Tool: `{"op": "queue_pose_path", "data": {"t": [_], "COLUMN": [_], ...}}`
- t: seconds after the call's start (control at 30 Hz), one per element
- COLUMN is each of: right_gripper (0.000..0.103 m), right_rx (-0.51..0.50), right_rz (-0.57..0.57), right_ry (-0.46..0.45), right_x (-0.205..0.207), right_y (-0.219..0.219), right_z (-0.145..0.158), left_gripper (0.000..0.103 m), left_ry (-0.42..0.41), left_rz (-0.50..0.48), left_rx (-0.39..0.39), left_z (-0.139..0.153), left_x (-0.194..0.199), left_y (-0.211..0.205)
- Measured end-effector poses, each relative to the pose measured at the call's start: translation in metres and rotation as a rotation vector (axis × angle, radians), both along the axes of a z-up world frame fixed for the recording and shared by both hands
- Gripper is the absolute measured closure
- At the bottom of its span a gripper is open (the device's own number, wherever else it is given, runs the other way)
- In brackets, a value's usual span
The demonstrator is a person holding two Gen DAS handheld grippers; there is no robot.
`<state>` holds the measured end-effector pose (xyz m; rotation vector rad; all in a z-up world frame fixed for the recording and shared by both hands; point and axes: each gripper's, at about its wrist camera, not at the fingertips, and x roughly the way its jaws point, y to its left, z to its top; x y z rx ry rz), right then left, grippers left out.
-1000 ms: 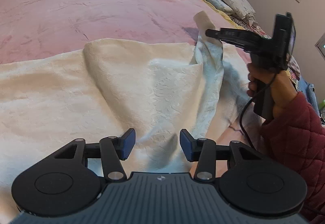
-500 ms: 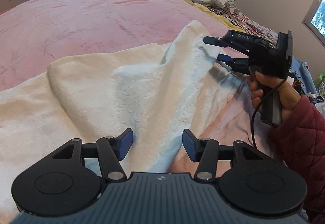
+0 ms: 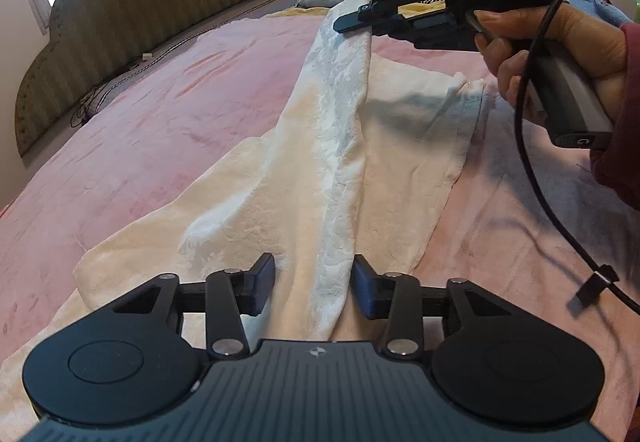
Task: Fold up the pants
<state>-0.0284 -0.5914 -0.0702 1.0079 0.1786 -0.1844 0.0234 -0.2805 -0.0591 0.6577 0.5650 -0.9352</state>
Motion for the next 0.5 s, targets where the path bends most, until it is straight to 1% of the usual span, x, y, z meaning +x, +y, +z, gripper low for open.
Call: {"op": "queue_pose_path", "data": {"t": [0.07, 0.13, 0.27, 0.33, 0.43, 0.5], "right_gripper": [0.098, 0.098, 0.096, 0.094, 0.094, 0.094], "right_rx": [0.003, -0.008, 0.007, 0.054, 0.137, 0.172], "right_rz": [-0.004, -0.026, -0.048, -0.063, -0.059, -0.048], "right_ry": [-0.002, 0.034, 0.156, 0.199, 0.13, 0.096], "right_x": [-0.005, -0.01, -0.011, -0.008, -0.002, 0.004], "right_y": [-0.002, -0.004, -0.009, -0.013, -0.021, -0.025], "right_z": [-0.001, -0.006, -0.025, -0.036, -0.051, -0.055], "left_gripper": [0.068, 0.073, 0.072, 0.071, 0.072, 0.082], "left_ry": [-0.027, -0.062, -0.111, -0.14, -0.177, -0.183], "left_rz": [-0.006, -0.014, -0.037, -0.057, -0.088, -0.104], "left_rx": [0.001, 0.008, 0.016, 0.018, 0.026, 0.038], "left_z": [-0.002, -0.004, -0.009, -0.011, -0.015, -0.018], "left_x": [-0.003, -0.006, -0.013, -0.015, -0.024, -0.027], "left_y": [-0.003, -0.003, -0.009, -0.012, -0.016, -0.019]}}
